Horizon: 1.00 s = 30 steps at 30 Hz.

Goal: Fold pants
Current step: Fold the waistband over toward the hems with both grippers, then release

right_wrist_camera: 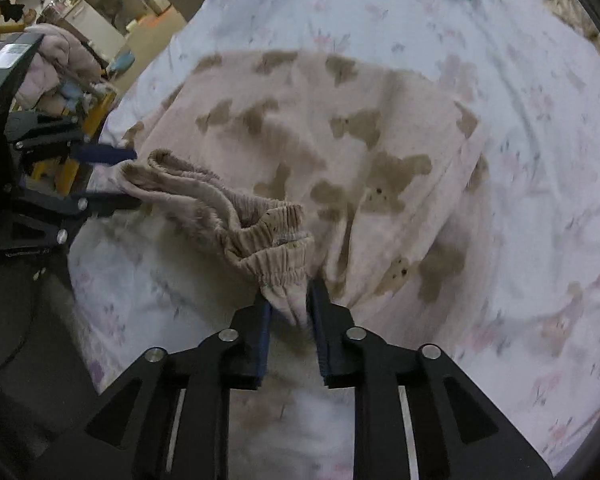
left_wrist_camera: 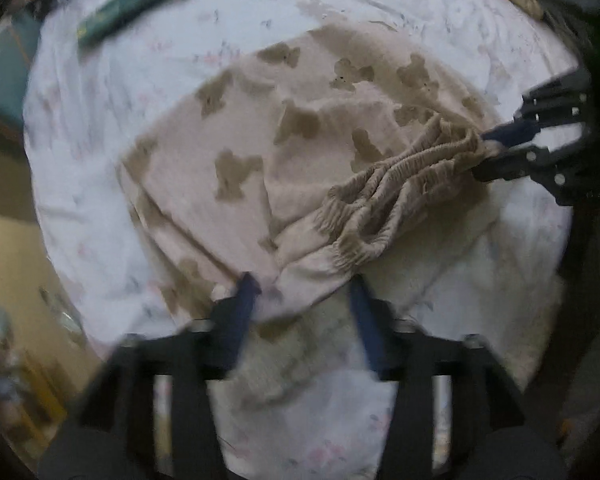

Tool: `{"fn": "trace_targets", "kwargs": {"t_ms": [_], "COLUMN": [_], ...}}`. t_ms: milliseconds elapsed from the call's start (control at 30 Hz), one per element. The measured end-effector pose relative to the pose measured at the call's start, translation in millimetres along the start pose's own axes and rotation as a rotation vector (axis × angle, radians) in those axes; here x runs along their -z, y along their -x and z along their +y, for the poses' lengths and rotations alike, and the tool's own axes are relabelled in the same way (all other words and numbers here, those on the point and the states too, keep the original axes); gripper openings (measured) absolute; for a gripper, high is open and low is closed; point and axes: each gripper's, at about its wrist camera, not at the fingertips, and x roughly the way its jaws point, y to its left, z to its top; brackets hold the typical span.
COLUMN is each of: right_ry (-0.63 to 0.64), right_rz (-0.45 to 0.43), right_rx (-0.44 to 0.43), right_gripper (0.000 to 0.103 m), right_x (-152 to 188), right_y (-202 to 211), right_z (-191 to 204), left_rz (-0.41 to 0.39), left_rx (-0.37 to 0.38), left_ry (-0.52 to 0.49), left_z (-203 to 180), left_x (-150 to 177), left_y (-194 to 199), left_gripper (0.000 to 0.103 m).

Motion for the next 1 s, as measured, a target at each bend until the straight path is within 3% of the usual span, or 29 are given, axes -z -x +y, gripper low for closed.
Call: {"fn": "trace_targets", "kwargs": {"t_ms": [133,200,267,333,467,600,633,700,800,900,1000], "right_ry": [-0.042,-0.088,-0.116,-0.120,-0.092,-0.082,-0.081,-0.057,-0.076,-0.100,-0.085], "right_rz": [-0.125,-0.228,-0.276,-0.252,-0.100,0.095,0.133,0.135,0.029,-0.054,0.006], "right_rx": [-0.108,-0.137,-0.126,-0.082,-0.013,-0.152,-0.159,-0.129,-0.184,-0.170,-0.115], "right_gripper": [0.031,0.040,0.040,0.040,0.033,0.032,0.032,0.035,0.035,0.035,0.035], "right_x": [6,-1,-10,-23,-27,-5,2,9,2,-10,-16], "right_y": [35,50,49,34,-9,-34,-39,-35,-11,-3,-27], "right_z": [-2,-8,-13,-14,-11,-4,-2,3,2,-6,-3], "left_rz": [-0.155,-0.228,-0.233,-0.195,-0.088,0.102,0.120,0.110,0.045,-0.053,-0.015], "left_rx": [0.066,0.073,0.066,0.047,-0.038,-0.038,-0.048,-0.060,-0.074,0.003,-0.010], "left_ry": [0.211,0.344,0.429,0.422,0.280,0.195,0.186,0.174,0.259,0.371,0.306], "left_z": [36,54,63,57,28,13,11,12,27,41,30], "left_x": [7,7,0,-7,-19,-3,2,8,11,5,-3], "left_y": [35,41,32,14,-20,-51,-53,-47,-28,-14,-28], "left_gripper": [0.069,0.070,0.070,0.068,0.068,0.069,0.070,0.070,0.070,0.070,0.070]}}
